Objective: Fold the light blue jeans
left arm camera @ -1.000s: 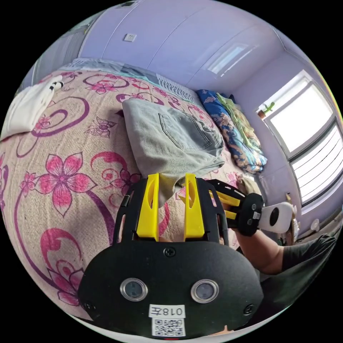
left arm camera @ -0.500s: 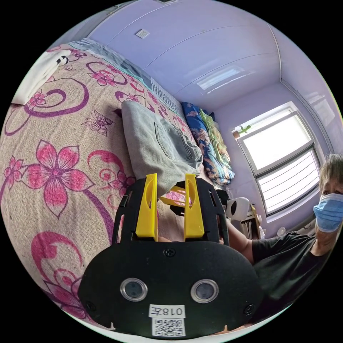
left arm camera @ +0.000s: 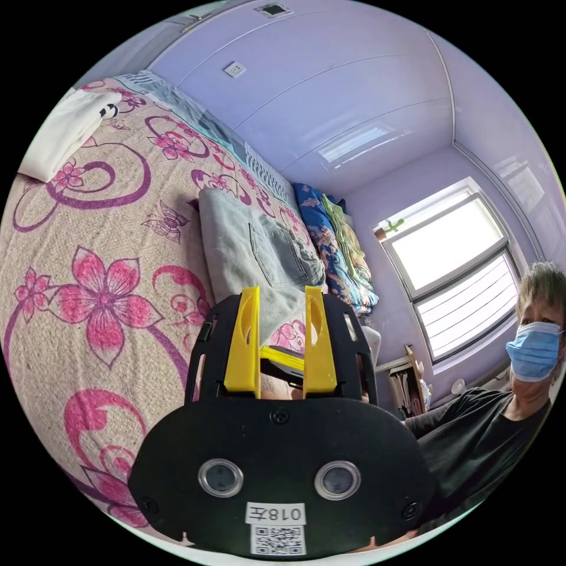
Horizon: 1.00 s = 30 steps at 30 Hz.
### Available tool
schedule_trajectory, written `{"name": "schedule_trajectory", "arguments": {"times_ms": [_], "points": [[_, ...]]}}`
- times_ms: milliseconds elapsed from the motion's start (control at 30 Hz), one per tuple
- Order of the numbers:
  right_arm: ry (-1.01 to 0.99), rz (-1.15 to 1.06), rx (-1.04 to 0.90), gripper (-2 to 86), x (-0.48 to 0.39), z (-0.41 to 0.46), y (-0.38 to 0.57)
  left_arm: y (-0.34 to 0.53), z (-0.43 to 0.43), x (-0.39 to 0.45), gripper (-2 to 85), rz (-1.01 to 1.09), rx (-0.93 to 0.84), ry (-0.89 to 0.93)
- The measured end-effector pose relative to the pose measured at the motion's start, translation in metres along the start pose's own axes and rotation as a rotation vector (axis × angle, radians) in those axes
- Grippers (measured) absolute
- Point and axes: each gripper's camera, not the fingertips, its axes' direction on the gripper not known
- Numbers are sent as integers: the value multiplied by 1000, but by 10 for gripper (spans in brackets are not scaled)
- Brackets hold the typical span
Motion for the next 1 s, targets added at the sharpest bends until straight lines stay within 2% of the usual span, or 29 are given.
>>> {"name": "schedule_trajectory", "arguments": {"times_ms": [67, 167, 200, 267, 333, 400, 467, 567, 633, 700, 800, 867, 1000], "points": [[-100, 70, 45, 24, 9, -8, 5, -7, 16, 5, 113, 24, -23, 18], [-378, 30, -116, 73, 3, 5, 11, -16, 36, 8, 114, 36, -40, 63], [-348, 30, -98, 73, 2, 1, 15, -17, 39, 10, 114, 42, -33, 66], [-87, -4, 69, 64, 4, -31, 26, -16, 41, 13, 113, 55, -36, 68], [84, -57, 112, 65, 11, -46, 21, -11, 46, 17, 112, 82, -79, 78], [198, -138, 82, 69, 16, -49, 8, 3, 59, 26, 107, 143, -178, 41], [297, -250, -34, 74, 16, -37, -13, 15, 73, 35, 104, 188, -261, -12], [229, -383, -57, 70, 3, -30, -26, 29, 84, 39, 107, 206, -276, -129], [220, -498, -8, 63, -15, -30, -21, 31, 74, 28, 107, 163, -191, -84], [278, -597, -17, 64, -30, -19, -16, 31, 55, 2, 106, 72, -68, 37], [410, -687, -88, 71, -41, 5, -19, 31, 42, -14, 104, 44, -27, 17], [434, -720, -183, 76, -39, 26, -29, 32, 39, -17, 105, 45, -24, 15], [429, -749, -214, 69, -34, 38, -43, 36, 38, -27, 105, 47, -30, -4]]}}
